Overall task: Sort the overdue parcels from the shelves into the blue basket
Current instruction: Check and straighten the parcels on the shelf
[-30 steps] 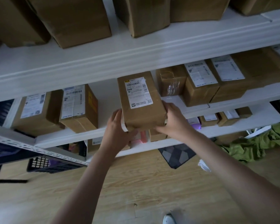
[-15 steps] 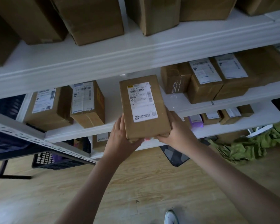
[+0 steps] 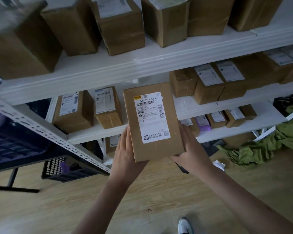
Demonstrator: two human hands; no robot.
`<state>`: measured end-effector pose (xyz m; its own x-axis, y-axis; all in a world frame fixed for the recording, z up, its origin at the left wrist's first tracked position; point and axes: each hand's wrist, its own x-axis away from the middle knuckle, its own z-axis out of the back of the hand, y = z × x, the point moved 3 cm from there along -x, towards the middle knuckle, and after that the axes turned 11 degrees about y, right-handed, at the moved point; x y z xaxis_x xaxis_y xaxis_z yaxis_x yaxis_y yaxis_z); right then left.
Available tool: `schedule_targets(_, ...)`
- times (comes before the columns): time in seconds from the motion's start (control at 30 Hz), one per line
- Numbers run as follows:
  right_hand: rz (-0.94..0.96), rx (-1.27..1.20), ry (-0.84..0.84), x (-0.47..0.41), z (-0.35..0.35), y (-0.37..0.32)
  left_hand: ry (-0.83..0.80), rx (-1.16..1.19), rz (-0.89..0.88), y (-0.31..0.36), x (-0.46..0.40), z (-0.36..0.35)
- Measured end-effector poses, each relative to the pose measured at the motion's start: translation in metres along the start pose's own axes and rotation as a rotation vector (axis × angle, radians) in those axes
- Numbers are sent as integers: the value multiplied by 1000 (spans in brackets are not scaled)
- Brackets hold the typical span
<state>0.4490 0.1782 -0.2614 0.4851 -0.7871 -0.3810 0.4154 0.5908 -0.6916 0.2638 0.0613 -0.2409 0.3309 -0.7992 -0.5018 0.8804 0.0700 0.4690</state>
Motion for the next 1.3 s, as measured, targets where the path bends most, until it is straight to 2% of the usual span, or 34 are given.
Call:
schedule_targets(0.43, -6, 12, -35, 5, -9, -5, -31, -44, -44, -14, 6, 2)
schedule_targets(0.63, -96, -12, -122, -17, -24, 10, -127, 67, 162, -39, -2, -22)
schedule_targets(0.83, -200, 2, -251, -81, -49, 38, -156, 136, 318, -62, -51, -56)
schedule_targets(1.0, -242, -83, -256, -127, -71, 69, -154, 89, 371, -88, -82, -80)
schedule_targets(1.3, -171, -169, -290, -168, -122, 78, -145, -79, 535, -131, -88, -84)
